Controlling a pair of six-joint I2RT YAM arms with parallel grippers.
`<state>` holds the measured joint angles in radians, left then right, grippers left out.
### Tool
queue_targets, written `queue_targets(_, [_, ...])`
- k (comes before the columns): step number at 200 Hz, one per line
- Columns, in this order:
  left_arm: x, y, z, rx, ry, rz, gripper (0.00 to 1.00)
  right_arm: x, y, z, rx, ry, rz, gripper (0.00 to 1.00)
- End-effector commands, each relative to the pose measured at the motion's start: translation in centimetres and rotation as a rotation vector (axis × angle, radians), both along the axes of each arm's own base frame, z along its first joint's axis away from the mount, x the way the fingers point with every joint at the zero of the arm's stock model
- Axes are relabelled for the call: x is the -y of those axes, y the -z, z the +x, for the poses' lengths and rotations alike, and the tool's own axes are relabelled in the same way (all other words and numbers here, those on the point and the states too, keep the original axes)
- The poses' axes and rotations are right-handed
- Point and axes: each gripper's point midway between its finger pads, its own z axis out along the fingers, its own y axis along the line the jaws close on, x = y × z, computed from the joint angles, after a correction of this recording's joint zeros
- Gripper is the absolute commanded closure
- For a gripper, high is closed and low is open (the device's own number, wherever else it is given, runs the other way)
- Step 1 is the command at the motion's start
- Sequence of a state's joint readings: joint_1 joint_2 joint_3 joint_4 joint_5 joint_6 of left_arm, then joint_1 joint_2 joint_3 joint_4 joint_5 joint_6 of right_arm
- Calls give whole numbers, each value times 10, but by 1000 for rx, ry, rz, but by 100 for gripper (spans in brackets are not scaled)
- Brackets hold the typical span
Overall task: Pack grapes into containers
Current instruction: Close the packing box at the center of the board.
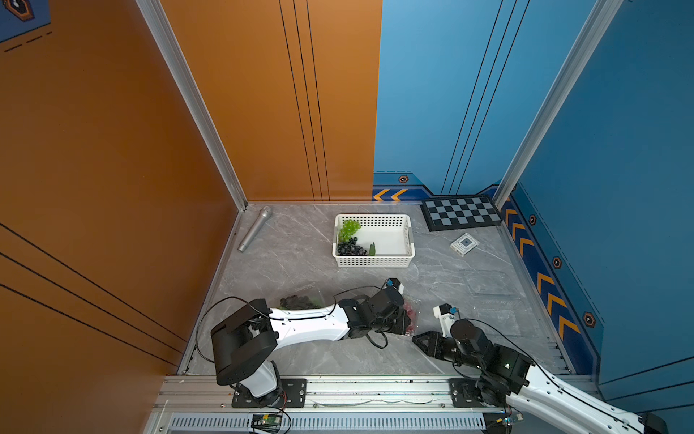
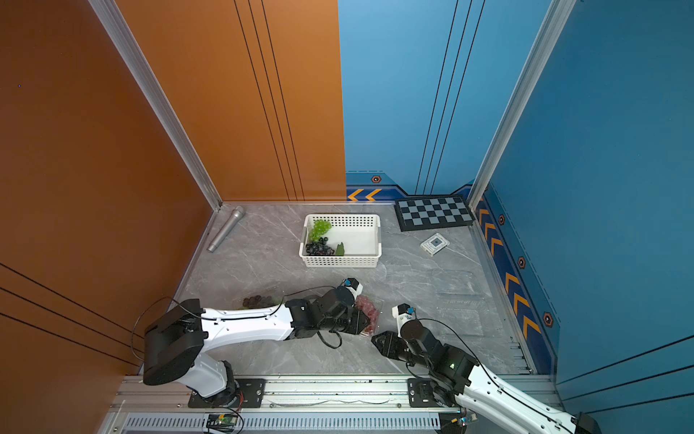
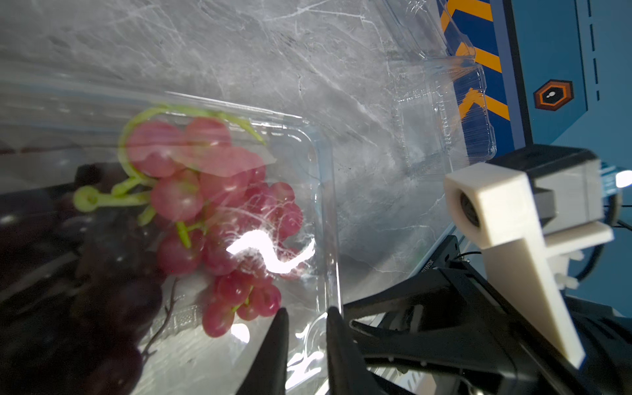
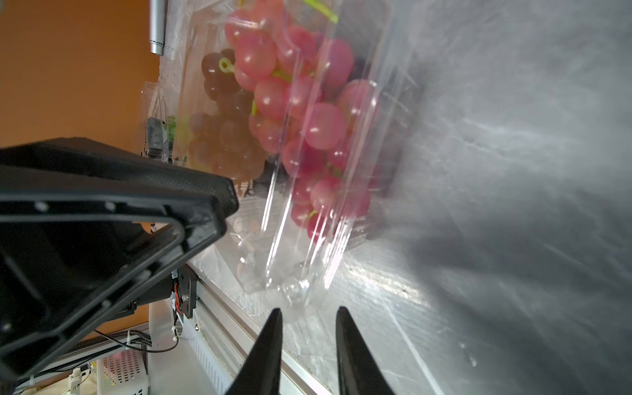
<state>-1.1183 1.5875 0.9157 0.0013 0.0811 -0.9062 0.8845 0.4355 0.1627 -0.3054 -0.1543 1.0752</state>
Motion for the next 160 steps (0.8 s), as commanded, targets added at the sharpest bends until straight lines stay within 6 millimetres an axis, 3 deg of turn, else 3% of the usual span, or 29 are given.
queue_targets(1, [-9, 18, -3, -41, -2, 42, 78, -1, -6, 10, 20, 35, 13, 73])
queue_targets(160, [-20, 27, 2, -72, -42, 41, 79, -19, 7, 24, 1, 14, 18, 85])
